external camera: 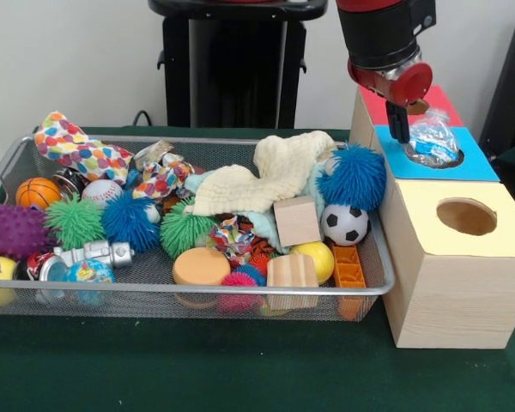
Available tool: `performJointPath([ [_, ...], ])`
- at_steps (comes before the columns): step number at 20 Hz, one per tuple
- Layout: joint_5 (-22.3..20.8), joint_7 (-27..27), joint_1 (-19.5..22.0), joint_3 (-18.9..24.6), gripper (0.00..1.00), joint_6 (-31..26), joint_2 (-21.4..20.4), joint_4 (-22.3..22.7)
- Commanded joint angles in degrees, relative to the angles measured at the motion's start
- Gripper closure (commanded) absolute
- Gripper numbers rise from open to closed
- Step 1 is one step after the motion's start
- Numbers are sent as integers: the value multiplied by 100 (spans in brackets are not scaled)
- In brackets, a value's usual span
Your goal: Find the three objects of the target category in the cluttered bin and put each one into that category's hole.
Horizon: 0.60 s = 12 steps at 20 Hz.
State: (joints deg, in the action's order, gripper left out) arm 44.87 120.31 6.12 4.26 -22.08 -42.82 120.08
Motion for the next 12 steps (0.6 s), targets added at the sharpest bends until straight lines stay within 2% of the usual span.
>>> performJointPath([
  [1,396,1237,141,426,100,1,224,-68],
  [7,482,1094,187,568,100,89,173,48],
  [12,975,846,451,1321,100,684,310,267],
])
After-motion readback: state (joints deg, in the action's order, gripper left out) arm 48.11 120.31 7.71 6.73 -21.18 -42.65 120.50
